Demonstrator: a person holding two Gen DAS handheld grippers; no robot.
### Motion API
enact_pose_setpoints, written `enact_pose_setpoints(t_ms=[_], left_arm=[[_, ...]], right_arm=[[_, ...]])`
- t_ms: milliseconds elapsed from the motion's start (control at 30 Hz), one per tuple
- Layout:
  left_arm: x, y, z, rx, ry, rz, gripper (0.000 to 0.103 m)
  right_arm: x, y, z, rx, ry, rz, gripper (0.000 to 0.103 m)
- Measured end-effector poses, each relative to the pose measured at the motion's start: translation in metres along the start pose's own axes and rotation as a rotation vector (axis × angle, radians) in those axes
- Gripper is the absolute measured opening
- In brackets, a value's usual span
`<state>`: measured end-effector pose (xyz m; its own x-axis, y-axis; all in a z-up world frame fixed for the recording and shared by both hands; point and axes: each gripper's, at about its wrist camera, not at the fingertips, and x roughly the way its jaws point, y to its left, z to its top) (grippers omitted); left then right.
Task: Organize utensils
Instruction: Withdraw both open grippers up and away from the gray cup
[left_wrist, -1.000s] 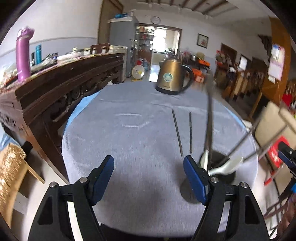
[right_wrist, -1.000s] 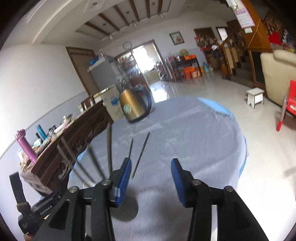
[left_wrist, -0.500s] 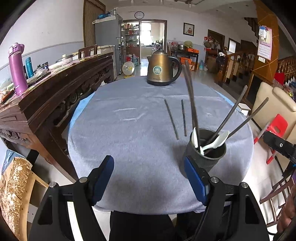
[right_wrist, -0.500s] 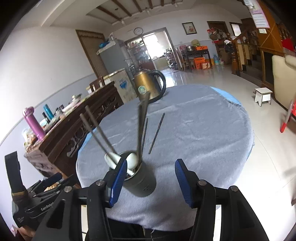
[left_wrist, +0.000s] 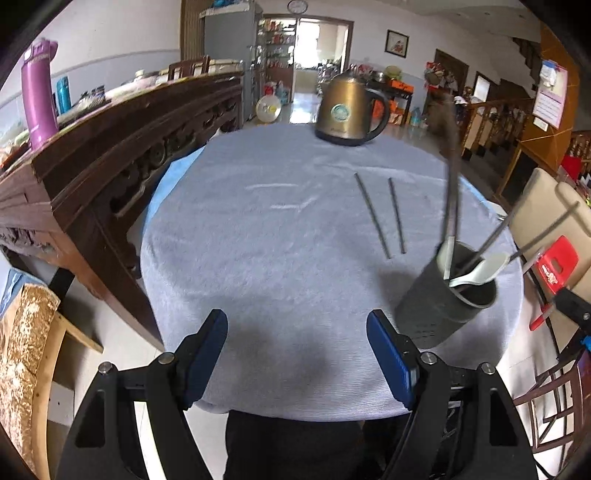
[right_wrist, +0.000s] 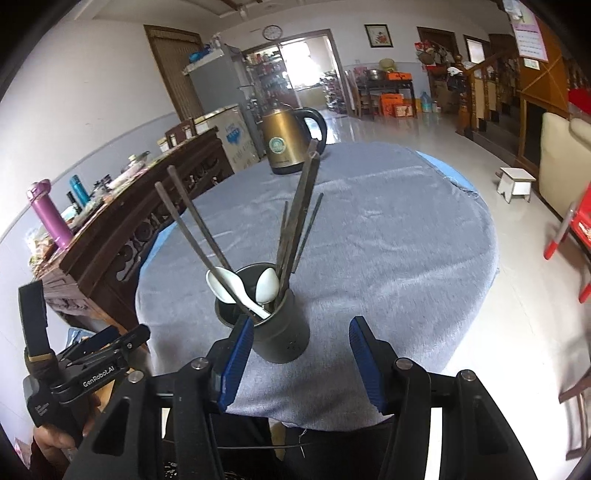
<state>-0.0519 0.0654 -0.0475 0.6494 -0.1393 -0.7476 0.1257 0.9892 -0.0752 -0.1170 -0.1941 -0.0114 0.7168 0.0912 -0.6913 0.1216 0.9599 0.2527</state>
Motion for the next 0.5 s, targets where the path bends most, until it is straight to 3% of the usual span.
enact_pose_setpoints(t_ms=[267, 500], left_arm=[[0.008, 0.032, 0.018, -0.020, 0.004, 0.095, 0.078], [-0.002, 0.037, 0.031, -0.020, -0.022, 0.159, 0.078]], right_arm=[[0.007, 0.000, 0.010, 0.051, 0.018, -0.011, 0.058], [0.023, 0.026, 0.003, -0.028, 0.052, 0.092, 0.058]])
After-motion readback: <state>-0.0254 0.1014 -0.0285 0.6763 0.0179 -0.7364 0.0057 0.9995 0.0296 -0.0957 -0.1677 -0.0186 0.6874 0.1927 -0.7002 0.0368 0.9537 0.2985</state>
